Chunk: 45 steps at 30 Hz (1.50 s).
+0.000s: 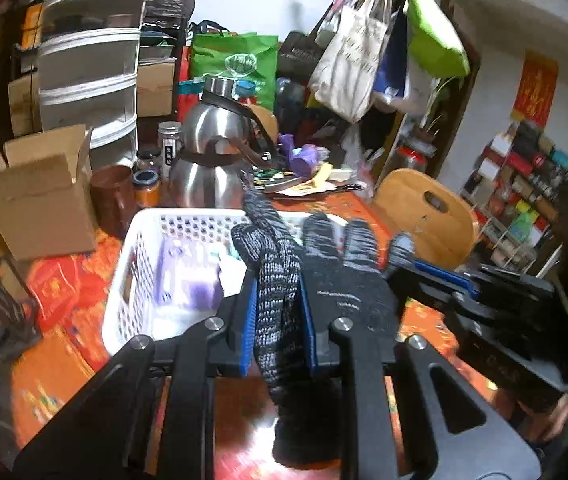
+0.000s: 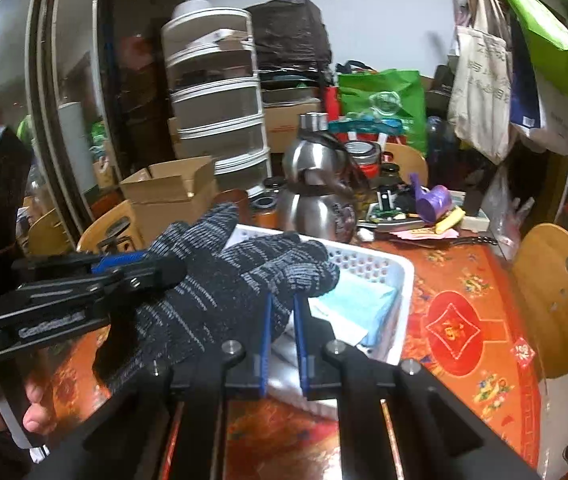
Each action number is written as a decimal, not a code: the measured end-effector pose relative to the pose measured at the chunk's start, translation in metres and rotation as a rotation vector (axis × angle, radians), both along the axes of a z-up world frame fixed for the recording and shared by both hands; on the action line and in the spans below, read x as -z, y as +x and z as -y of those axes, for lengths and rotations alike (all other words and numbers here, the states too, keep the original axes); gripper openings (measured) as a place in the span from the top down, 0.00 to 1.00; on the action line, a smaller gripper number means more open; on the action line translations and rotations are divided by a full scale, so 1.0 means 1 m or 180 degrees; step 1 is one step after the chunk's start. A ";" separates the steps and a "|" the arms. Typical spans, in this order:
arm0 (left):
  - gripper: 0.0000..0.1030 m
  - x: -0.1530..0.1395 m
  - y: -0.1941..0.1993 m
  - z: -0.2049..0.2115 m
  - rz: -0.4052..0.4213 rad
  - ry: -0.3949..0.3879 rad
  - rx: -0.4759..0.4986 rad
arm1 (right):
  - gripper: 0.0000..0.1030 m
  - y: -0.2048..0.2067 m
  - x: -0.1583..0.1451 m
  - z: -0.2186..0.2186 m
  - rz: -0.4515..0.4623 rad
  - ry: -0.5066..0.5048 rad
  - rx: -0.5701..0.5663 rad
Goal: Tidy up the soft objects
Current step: 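Carry the gloves with both tools into the basket and release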
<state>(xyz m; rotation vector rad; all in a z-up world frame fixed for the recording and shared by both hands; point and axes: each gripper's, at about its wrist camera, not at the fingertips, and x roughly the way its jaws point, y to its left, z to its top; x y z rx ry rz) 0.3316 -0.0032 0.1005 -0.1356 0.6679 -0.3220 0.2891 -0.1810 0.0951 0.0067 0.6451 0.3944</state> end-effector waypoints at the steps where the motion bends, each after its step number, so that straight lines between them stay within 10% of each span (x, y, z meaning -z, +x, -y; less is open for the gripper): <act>1: 0.83 -0.003 0.013 0.005 -0.0024 0.0076 -0.0004 | 0.91 0.004 0.000 0.000 -0.0005 -0.0024 0.0031; 15: 0.82 0.017 0.106 0.023 -0.0227 0.0206 -0.0185 | 0.91 0.053 0.026 0.002 -0.0095 -0.0087 0.0155; 40: 0.82 0.042 0.118 0.021 -0.0216 0.0344 -0.0247 | 0.91 0.082 0.045 -0.004 -0.0158 -0.0128 0.0109; 42: 0.76 0.046 0.121 0.022 -0.0228 0.0350 -0.0253 | 0.89 0.083 0.047 -0.001 -0.0140 -0.0084 0.0109; 45: 0.29 0.051 0.122 0.019 -0.0172 0.0391 -0.0336 | 0.62 0.086 0.052 0.005 -0.0153 -0.0064 0.0153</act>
